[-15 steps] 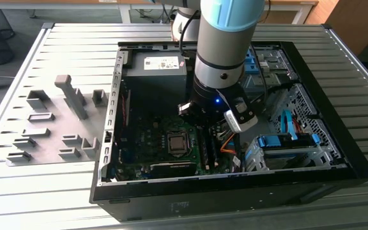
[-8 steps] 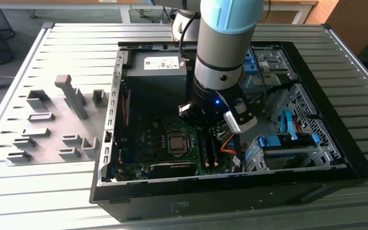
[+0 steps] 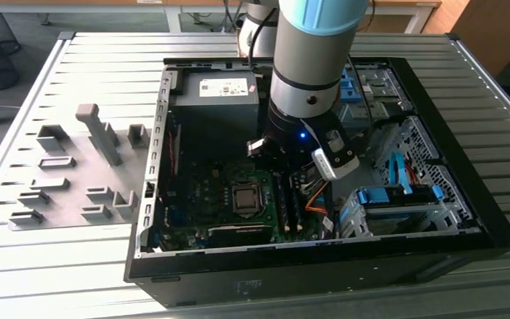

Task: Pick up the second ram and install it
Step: 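Press down the second ram until it locks into place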

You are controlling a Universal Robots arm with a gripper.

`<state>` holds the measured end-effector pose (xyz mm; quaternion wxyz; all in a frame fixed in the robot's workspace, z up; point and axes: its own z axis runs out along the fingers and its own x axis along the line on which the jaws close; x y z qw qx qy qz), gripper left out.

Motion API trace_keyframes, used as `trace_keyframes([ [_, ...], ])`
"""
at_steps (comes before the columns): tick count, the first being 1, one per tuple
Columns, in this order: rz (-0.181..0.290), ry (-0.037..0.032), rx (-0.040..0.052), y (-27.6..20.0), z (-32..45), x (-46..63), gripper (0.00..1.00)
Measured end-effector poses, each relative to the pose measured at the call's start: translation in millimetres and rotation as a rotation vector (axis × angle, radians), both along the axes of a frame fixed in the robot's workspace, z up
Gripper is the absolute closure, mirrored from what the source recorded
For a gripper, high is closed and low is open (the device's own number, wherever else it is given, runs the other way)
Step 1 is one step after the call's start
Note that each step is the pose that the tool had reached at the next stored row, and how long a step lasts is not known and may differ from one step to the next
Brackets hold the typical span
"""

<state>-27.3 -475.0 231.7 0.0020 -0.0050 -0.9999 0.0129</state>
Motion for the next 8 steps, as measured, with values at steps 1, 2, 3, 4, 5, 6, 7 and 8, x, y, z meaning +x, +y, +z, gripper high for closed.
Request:
trace_keyframes([
  [1, 0.0, 0.0001, -0.0002, 0.0, 2.0, 0.0, 0.89],
  [2, 0.0, 0.0002, -0.0005, 0.0, 3.0, 0.0, 0.89],
  [3, 0.0, 0.0001, -0.0001, 0.1, 3.0, 0.0, 0.89],
  [4, 0.0, 0.0, 0.0, 0.1, 3.0, 0.0, 0.89],
  [5, 0.0, 0.0001, -0.0003, 0.1, 3.3, 0.0, 0.89],
  [6, 0.0, 0.0001, -0.0002, 0.2, 3.6, 0.0, 0.89],
  [7, 0.0, 0.0001, -0.0002, 0.2, 3.6, 0.0, 0.89],
  [8, 0.0, 0.0001, -0.0002, 0.3, 3.6, 0.0, 0.89],
])
